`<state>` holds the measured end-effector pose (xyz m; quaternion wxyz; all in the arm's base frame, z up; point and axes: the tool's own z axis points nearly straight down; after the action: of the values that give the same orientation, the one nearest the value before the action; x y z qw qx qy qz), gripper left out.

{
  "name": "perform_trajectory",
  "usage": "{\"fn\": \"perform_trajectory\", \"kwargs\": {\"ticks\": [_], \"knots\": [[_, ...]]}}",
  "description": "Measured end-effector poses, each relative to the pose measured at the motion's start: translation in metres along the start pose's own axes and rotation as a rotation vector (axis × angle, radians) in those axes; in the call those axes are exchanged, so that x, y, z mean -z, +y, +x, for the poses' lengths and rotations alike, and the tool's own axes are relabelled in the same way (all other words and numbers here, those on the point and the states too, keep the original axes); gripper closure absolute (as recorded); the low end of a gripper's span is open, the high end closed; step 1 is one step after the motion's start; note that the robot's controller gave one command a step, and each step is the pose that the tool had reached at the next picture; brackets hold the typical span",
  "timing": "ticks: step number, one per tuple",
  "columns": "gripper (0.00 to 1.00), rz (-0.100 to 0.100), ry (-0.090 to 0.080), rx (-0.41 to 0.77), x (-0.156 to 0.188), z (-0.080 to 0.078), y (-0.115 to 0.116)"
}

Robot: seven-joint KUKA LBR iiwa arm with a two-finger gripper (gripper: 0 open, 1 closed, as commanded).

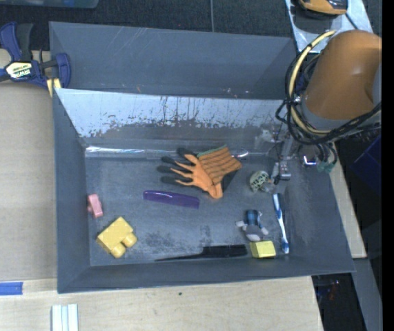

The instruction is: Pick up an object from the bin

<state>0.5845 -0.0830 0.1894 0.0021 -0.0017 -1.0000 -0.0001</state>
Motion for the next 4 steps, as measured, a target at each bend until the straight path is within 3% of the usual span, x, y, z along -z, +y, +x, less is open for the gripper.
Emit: {"fn": "perform_trajectory", "kwargs": {"ticks": [1, 2, 3, 4], "knots": [[0.00, 0.001, -0.008, 0.003, 0.005, -0.002, 0.000], [0.00, 0.000, -0.013, -0.008, -0.092, -0.033, 0.053], [0.00, 0.005, -0.020, 0.119, -0.118, -0.040, 0.123], [0.00, 0.003, -0.014, 0.012, -0.114, -0.036, 0.076]]}}
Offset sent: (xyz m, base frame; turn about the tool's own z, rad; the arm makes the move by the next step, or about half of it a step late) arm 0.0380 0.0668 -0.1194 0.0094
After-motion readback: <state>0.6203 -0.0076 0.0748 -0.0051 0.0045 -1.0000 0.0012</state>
